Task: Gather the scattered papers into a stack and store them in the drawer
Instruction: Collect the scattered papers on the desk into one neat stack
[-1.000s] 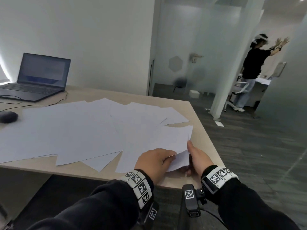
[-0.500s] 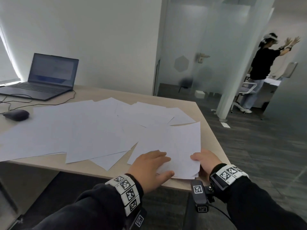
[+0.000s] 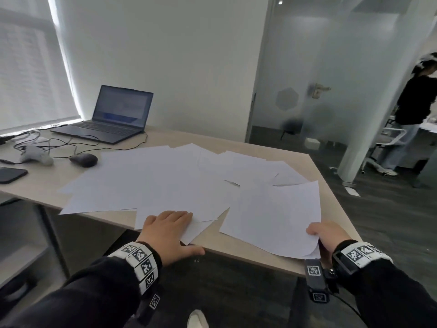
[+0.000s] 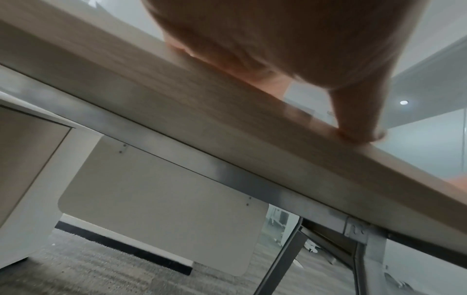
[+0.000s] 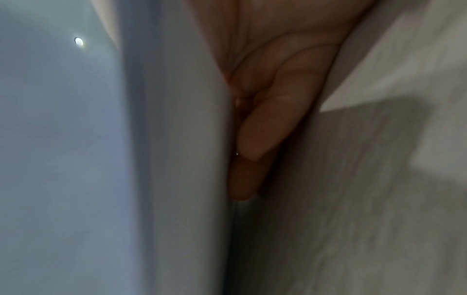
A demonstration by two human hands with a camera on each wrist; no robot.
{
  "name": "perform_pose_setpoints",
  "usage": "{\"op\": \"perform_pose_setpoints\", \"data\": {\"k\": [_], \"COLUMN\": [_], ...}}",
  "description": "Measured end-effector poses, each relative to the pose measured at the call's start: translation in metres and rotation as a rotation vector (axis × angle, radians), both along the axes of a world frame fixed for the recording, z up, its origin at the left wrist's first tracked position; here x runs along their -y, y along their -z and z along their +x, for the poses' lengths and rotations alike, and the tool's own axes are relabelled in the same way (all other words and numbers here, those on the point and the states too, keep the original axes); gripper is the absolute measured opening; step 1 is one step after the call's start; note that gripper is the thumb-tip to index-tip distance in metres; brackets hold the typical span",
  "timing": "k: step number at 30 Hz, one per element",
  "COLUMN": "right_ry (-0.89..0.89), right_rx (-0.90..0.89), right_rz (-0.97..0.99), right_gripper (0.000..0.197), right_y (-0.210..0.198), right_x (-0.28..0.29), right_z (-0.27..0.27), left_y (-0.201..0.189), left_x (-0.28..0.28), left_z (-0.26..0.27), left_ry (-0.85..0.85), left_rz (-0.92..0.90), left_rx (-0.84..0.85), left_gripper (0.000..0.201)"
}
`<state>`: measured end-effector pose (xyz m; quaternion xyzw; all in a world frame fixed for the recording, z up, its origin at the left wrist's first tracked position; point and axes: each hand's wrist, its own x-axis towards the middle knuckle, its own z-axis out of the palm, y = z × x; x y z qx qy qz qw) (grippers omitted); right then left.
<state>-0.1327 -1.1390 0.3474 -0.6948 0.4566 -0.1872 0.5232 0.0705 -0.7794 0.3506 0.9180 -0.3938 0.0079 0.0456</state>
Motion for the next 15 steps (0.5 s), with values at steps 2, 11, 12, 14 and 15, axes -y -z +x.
{"op": "perform_pose_setpoints", "data": {"k": [2, 11, 12, 14, 15], "right_ry": [-0.017, -0.019, -0.023, -0.035, -0.033], "right_rx": [-0.022, -0.004, 0.011, 0.015, 0.024], "right_rz": [-0.014, -0.021, -0.023, -0.02, -0.015], "right_gripper": [0.033, 0.034, 0.037, 0.04, 0.039], "right_y": [0.002, 0.013, 0.018, 0.015, 0.009], "right_x": [0.004, 0.018, 0.023, 0.021, 0.013], "right_z": [0.001, 0.002, 0.003, 0.001, 0.0], "left_y": [-0.003, -0.006, -0.007, -0.01, -0.013], "left_x": [-0.007, -0.021, -0.021, -0.021, -0.02], "left_z": [0.0, 0.013, 0.014, 0.014, 0.015], "left_ry": [0.038, 0.038, -0.015, -0.131, -0.177], "left_rz": [0.001, -0.276, -0.32, -0.43, -0.48], "left_rx": [0.053, -0.108, -0.123, -0.153, -0.169], "left_gripper": [0.094, 0.027, 0.027, 0.035, 0.038]}}
